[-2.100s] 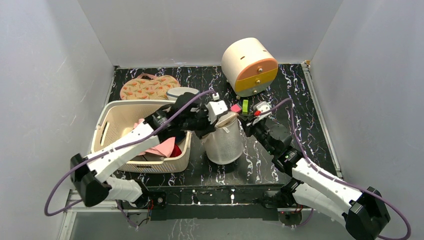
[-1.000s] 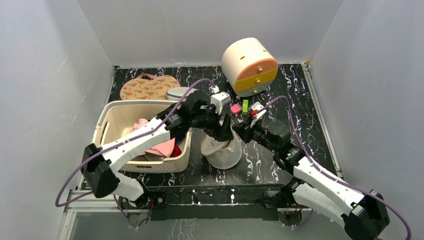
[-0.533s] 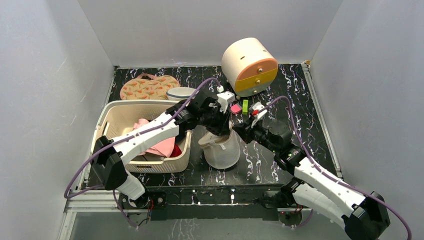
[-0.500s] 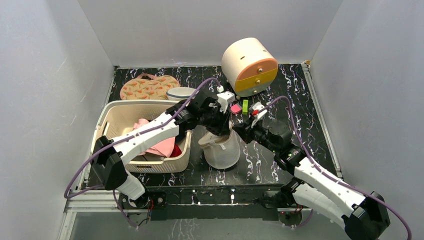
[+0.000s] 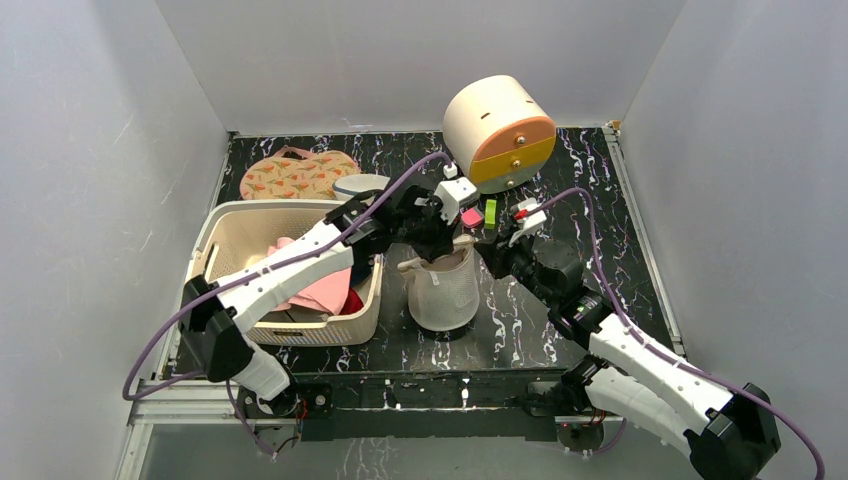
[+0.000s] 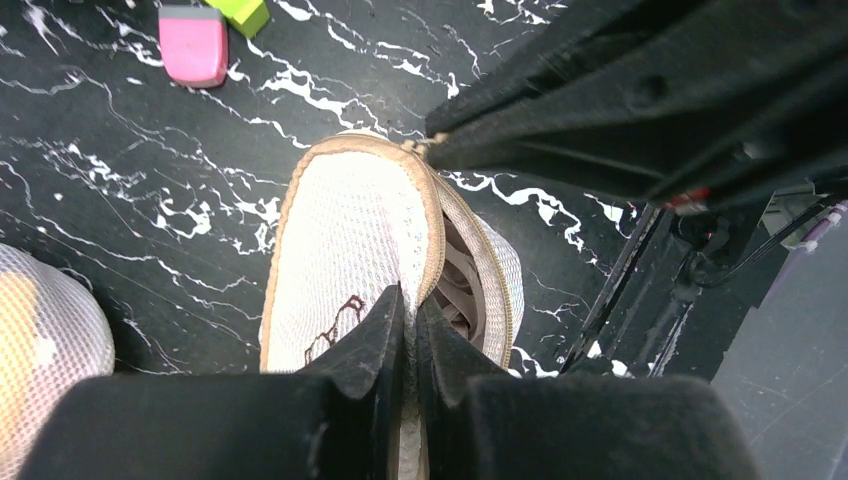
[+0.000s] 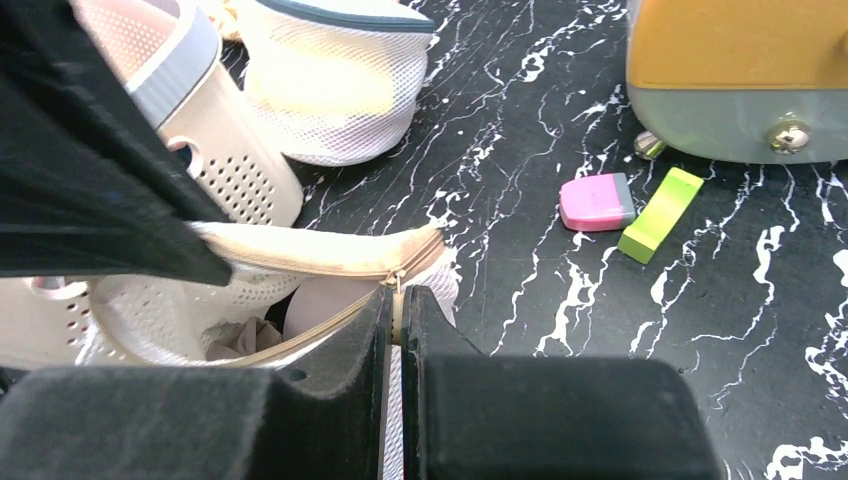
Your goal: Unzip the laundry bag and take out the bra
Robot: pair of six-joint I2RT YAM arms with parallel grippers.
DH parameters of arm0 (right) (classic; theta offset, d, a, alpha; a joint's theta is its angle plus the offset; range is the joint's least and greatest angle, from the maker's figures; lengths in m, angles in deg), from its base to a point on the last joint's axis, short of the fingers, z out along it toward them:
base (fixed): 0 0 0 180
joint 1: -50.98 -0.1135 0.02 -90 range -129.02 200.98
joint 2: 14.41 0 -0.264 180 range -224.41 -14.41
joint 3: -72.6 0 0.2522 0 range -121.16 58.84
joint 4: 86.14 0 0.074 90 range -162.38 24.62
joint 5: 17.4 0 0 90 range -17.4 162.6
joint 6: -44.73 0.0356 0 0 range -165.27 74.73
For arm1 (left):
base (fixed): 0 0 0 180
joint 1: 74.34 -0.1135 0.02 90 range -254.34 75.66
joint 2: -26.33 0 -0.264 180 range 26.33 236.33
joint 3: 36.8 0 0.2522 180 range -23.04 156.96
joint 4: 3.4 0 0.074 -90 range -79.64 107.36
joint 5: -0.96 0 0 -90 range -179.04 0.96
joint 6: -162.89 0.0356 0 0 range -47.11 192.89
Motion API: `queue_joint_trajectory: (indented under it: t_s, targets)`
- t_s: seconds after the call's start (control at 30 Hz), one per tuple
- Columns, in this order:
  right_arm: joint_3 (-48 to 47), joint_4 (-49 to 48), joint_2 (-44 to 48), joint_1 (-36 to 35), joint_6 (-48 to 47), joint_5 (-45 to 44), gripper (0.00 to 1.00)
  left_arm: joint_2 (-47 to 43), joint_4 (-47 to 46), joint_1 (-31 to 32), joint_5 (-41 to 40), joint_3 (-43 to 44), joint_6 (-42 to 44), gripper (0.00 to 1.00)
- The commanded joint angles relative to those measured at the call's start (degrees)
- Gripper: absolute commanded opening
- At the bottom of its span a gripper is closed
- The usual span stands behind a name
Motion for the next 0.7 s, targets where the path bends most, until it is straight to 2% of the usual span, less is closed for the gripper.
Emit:
queue_joint_trajectory:
  t_s: [0.0,0.17,0.33,0.37,0.57,0.67]
  targets:
    - [-2.7,-0.1,-0.6,0.8,1.9,-7.1,0.00,-7.0,-5.0,0.1,0.8,-2.8,3.6,0.00]
    - [-1.9,-0.5,-1.0,3.3,3.5,-6.3,0.00,-7.2,-6.4,0.1,0.0,-5.8,1.7,0.00]
    - [-2.2,-0.5,0.1,5.9,2.2,-1.3,0.00,-6.0,-4.9,0.1,-1.0,-6.3,0.4,0.00]
    - [-2.4,-0.5,0.5,6.0,0.2,2.9,0.00,-5.6,-4.2,0.2,-1.0,-6.0,0.1,0.03]
    - [-4.0,0.0,0.8,5.9,-5.1,17.4,0.00,-3.7,-2.1,0.3,-3.0,-4.1,-1.7,0.38]
    - [-4.4,-0.1,0.4,5.9,-5.2,20.5,0.00,-2.3,-2.4,0.9,-3.3,-2.7,-2.1,0.46]
